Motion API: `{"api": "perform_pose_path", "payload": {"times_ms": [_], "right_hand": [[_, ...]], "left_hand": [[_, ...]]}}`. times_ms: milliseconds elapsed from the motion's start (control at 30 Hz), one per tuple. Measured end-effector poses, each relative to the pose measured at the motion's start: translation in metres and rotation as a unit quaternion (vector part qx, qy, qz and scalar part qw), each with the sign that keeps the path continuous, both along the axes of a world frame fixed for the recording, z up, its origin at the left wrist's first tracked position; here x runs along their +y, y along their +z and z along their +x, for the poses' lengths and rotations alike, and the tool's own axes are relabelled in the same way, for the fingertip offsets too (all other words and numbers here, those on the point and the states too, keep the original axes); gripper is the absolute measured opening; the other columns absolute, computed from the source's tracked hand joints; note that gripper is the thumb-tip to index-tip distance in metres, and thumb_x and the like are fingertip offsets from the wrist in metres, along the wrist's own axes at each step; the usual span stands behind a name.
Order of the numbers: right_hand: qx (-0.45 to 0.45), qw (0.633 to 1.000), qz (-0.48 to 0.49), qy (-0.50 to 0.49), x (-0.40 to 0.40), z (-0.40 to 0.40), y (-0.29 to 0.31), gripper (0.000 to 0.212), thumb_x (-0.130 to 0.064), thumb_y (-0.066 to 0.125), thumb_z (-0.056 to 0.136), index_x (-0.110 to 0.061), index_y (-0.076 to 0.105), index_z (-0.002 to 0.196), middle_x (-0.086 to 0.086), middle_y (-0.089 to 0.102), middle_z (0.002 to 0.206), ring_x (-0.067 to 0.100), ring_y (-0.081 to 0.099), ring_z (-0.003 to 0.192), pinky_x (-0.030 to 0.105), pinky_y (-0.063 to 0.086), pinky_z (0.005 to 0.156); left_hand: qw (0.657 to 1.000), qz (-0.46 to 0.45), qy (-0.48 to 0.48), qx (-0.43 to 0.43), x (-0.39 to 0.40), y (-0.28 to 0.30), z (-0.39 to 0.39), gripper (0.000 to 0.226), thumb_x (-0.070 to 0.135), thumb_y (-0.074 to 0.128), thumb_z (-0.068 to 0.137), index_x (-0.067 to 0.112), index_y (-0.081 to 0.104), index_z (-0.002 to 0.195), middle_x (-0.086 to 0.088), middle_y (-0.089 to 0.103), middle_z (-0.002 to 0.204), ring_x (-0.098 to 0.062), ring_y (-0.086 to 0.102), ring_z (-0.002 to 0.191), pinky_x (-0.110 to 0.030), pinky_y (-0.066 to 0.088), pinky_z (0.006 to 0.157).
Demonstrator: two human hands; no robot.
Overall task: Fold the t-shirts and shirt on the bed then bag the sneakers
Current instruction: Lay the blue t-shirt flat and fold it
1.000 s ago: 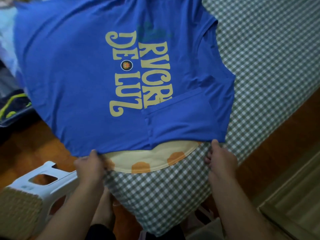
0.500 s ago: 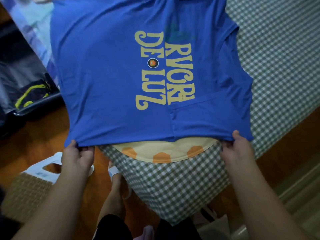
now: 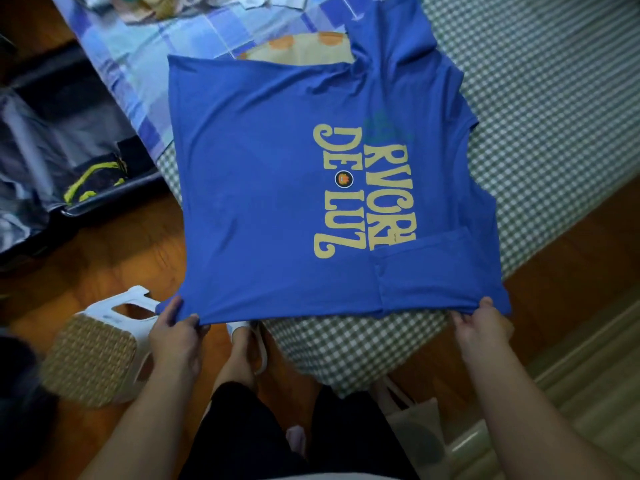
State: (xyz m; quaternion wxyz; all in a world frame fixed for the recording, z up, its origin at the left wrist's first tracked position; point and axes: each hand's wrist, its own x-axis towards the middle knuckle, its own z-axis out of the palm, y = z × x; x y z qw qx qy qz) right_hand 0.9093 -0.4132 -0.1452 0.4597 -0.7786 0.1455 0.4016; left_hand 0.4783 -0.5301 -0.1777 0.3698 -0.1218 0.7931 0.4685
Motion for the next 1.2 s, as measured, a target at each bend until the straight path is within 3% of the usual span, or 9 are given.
{"api": "perform_pose_path", "payload": {"times_ms": [167, 333, 500, 600, 733, 833, 933, 1067, 1200], "right_hand": [[0.008, 0.999, 0.015, 0.036, 0.001, 0.003, 0.035, 0.035, -0.011, 0.06, 0.099, -0.009, 0.055, 0.133, 0.009, 0.065, 0.122, 0.027, 0.067, 0.105, 0.05, 0.056, 0.094], [-0.012, 0.998, 0.022, 0.059, 0.044, 0.002, 0.061, 0.033, -0.004, 0.064, 0.091, -0.011, 0.058, 0.122, 0.007, 0.066, 0.11, 0.022, 0.068, 0.092, 0.042, 0.061, 0.082], [-0.028, 0.995, 0.017, 0.094, 0.115, 0.002, 0.066, 0.029, -0.006, 0.064, 0.086, -0.011, 0.06, 0.115, 0.006, 0.067, 0.109, 0.021, 0.07, 0.091, 0.027, 0.057, 0.056], [-0.046, 0.987, 0.061, 0.141, 0.166, -0.002, 0.062, 0.017, -0.016, 0.065, 0.093, -0.013, 0.059, 0.108, 0.003, 0.066, 0.097, 0.015, 0.069, 0.08, 0.026, 0.058, 0.06], [-0.158, 0.95, 0.045, 0.264, 0.182, -0.001, 0.027, 0.015, -0.028, 0.062, 0.088, -0.014, 0.061, 0.084, 0.008, 0.067, 0.085, 0.023, 0.065, 0.071, 0.036, 0.056, 0.063], [-0.204, 0.927, -0.061, 0.308, 0.137, 0.014, -0.012, 0.021, -0.02, 0.059, 0.078, -0.012, 0.065, 0.097, 0.012, 0.07, 0.097, 0.032, 0.069, 0.087, 0.038, 0.057, 0.076], [-0.146, 0.952, -0.088, 0.254, 0.108, 0.031, -0.033, 0.014, -0.011, 0.061, 0.083, -0.006, 0.064, 0.096, 0.016, 0.069, 0.096, 0.031, 0.068, 0.08, 0.039, 0.056, 0.07], [0.024, 0.985, 0.042, 0.168, 0.131, 0.053, -0.052, 0.02, -0.007, 0.058, 0.1, -0.005, 0.057, 0.12, 0.012, 0.064, 0.103, 0.021, 0.065, 0.085, 0.031, 0.058, 0.072], [0.136, 0.974, 0.114, 0.141, 0.154, 0.074, -0.068, 0.035, -0.008, 0.055, 0.101, -0.015, 0.052, 0.136, 0.011, 0.064, 0.127, 0.026, 0.066, 0.106, 0.036, 0.055, 0.076]], "left_hand": [[0.993, -0.065, -0.04, 0.088, -0.005, 0.034, 0.004, 0.05, 0.006, 0.064, 0.083, 0.028, 0.064, 0.128, -0.008, 0.067, 0.113, -0.025, 0.073, 0.086, -0.042, 0.06, 0.088], [0.998, 0.021, 0.007, 0.062, 0.044, 0.063, -0.008, 0.03, 0.001, 0.051, 0.093, 0.006, 0.062, 0.121, -0.001, 0.065, 0.098, -0.009, 0.069, 0.072, -0.03, 0.061, 0.079], [0.996, 0.041, 0.066, 0.032, 0.123, 0.094, -0.019, 0.015, -0.002, 0.052, 0.096, 0.009, 0.051, 0.086, -0.009, 0.057, 0.086, -0.016, 0.064, 0.073, -0.027, 0.062, 0.068], [0.991, 0.104, 0.079, 0.013, 0.176, 0.097, -0.033, 0.025, 0.0, 0.053, 0.096, 0.005, 0.054, 0.12, -0.011, 0.058, 0.101, -0.019, 0.067, 0.086, -0.027, 0.062, 0.069], [0.986, 0.066, -0.145, 0.053, 0.198, 0.069, -0.02, 0.07, 0.016, 0.059, 0.093, 0.03, 0.032, 0.155, -0.009, 0.058, 0.121, -0.015, 0.059, 0.084, -0.032, 0.054, 0.074], [0.913, -0.025, -0.376, 0.16, 0.174, 0.043, 0.032, 0.074, 0.018, 0.069, 0.086, 0.016, 0.04, 0.154, -0.016, 0.055, 0.134, -0.031, 0.059, 0.11, -0.042, 0.049, 0.098], [0.763, 0.0, -0.59, 0.263, 0.15, 0.017, 0.098, 0.051, 0.019, 0.064, 0.094, 0.007, 0.055, 0.143, -0.022, 0.051, 0.142, -0.037, 0.047, 0.133, -0.042, 0.033, 0.115], [0.55, 0.025, -0.734, 0.398, 0.166, -0.021, 0.158, 0.063, 0.052, 0.039, 0.094, 0.024, 0.049, 0.15, -0.019, 0.04, 0.157, -0.043, 0.033, 0.145, -0.045, 0.02, 0.119], [0.475, -0.049, -0.773, 0.417, 0.184, -0.053, 0.174, 0.072, 0.068, 0.014, 0.093, 0.042, 0.012, 0.16, -0.006, 0.004, 0.171, -0.032, -0.005, 0.156, -0.042, -0.009, 0.121]]}}
